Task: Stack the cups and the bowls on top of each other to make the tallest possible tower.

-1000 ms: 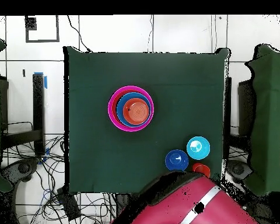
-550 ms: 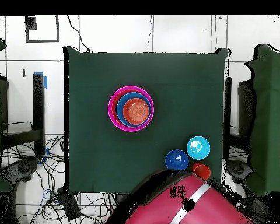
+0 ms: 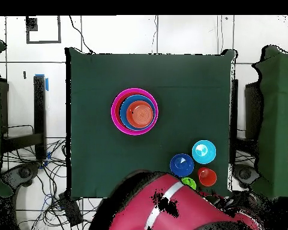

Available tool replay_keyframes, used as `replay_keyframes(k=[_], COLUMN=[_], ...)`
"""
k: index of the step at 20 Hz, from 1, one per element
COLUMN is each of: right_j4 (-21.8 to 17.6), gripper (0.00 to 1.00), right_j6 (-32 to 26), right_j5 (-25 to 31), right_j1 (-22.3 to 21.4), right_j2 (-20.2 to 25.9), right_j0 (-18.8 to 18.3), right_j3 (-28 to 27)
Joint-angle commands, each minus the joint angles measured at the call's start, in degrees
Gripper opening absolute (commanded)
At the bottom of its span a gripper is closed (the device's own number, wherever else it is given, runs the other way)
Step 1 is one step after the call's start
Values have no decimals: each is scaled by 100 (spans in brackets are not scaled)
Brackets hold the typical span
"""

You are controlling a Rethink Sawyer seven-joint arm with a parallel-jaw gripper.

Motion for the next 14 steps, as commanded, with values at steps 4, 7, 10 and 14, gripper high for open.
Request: replay_keyframes(k=[4,7,10,14], right_j4=[-176,-182,2,221], gripper=[100,100,100,100], right_j6=[397,528,429,301], right_j5=[636,670,735,800], right_j1=[391,427,417,369], right_j2=[743,737,760,757], right_j0=[537,618,609,602], right_j3=[-714,-767,-710,-589])
